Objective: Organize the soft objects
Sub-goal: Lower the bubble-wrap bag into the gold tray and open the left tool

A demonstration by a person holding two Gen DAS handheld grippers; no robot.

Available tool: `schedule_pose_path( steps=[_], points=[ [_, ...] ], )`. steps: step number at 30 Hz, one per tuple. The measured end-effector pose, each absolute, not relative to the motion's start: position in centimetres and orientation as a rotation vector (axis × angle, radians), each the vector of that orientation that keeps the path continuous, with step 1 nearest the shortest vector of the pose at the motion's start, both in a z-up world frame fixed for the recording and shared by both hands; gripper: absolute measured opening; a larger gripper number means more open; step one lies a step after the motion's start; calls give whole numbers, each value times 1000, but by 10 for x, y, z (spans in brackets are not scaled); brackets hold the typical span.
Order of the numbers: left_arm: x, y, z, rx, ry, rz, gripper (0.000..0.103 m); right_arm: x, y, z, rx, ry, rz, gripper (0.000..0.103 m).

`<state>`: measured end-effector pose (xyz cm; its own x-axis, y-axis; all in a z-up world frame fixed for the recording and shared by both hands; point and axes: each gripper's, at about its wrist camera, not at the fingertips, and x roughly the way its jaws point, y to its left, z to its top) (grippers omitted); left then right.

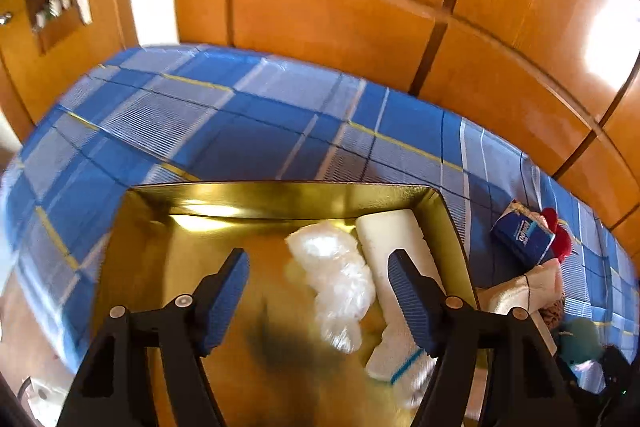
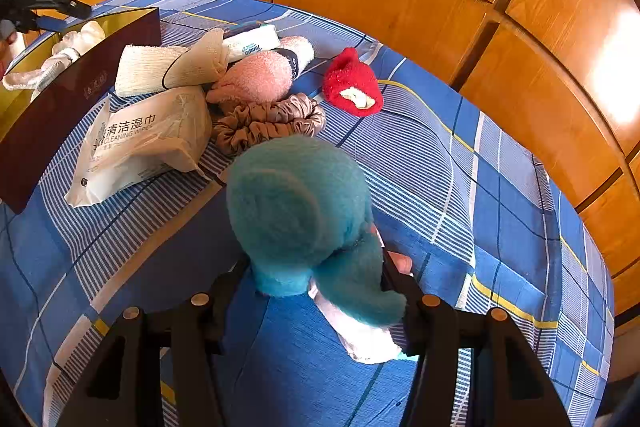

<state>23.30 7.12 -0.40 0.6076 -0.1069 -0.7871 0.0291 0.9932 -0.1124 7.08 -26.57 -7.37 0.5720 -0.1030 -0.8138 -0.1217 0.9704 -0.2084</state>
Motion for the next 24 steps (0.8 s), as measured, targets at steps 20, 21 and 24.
schedule_pose_path(
  steps=[20,21,24],
  points=[
    [94,77,21,-30,686,-17,84,69,-263,-72,-262,958,-11,57],
    [92,78,21,-31,684,-16,84,69,-263,-72,-259,960,-13,57],
    [89,83,22,-41,684,-7,84,70,-263,-72,-260,960,-17,57]
  ],
)
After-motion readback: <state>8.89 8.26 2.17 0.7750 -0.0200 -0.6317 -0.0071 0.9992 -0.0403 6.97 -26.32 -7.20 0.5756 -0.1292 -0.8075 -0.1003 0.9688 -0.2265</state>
